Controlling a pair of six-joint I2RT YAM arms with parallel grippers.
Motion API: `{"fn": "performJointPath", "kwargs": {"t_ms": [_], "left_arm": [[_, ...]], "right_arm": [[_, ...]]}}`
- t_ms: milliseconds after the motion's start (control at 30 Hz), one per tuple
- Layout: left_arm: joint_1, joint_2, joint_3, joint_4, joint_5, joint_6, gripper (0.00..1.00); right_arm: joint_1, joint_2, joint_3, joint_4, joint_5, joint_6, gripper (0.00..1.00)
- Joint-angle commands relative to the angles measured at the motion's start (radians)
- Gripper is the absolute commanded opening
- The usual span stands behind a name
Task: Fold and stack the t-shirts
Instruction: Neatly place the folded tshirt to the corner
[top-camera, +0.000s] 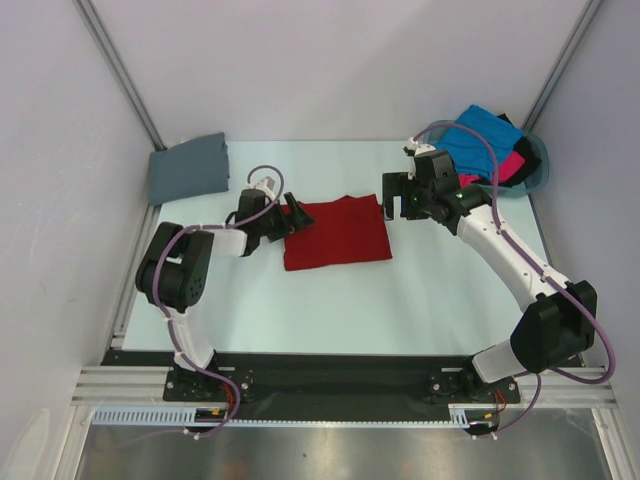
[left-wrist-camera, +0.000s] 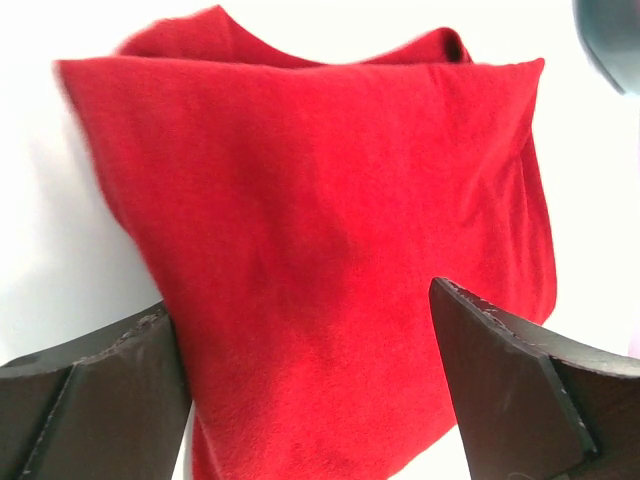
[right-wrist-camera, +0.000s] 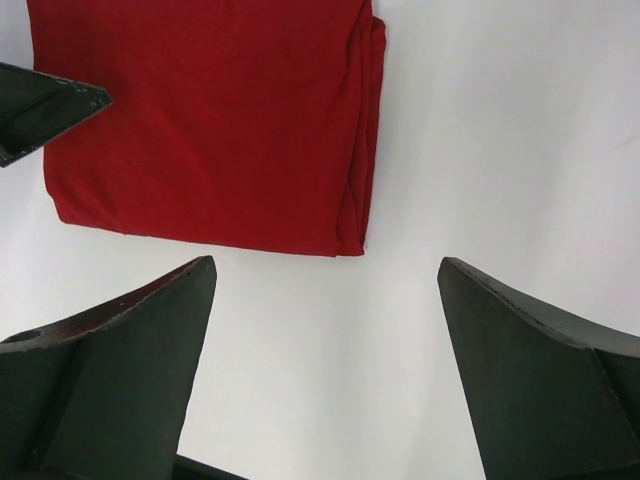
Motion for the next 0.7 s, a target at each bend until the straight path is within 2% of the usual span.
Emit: {"fn": "performJointPath", "kwargs": {"t_ms": [0,267,367,400,433,467,567,600,667], "left_arm": [[-0.053,0.045,-0.042,-0.106,0.001,-0.018,0.94],[-0.149,0.025,-0.066,-0.152,-0.084,-0.013,0.93],[-0.155,0.048,-0.049,-0.148,-0.07,-0.013,0.77],[-0.155,0.052,-0.043,-0.151,-0.071,-0.013,0.6],[-0.155,0.055,-0.037,-0.154,-0.071,-0.01,0.53],[-0.155,0.058,-0.028,-0.159,-0.077,-0.007,0.36],[-0.155,0.065,-0.002,-0.18,-0.071,0.005,0.17],[-0.155,0.068,0.013,-0.188,-0.064,0.012,0.0],[-0.155,0.067,0.033,-0.189,-0.053,0.018,0.0]], "right_arm": [[-0.003,0.009,-0.001,0.034,-0.008,-0.008,1.0],[-0.003,0.001,-0.01,0.038,-0.014,-0.005,1.0],[-0.003,-0.004,-0.013,0.041,-0.012,-0.007,1.0],[-0.002,-0.007,-0.015,0.038,-0.012,-0.008,1.0],[-0.003,-0.01,-0.017,0.037,-0.009,-0.01,1.0],[-0.005,-0.011,-0.018,0.038,-0.009,-0.01,1.0],[-0.008,-0.017,-0.027,0.041,-0.009,-0.01,1.0],[-0.01,-0.02,-0.03,0.043,-0.009,-0.01,1.0],[-0.011,-0.022,-0.036,0.046,-0.012,-0.008,1.0]]}}
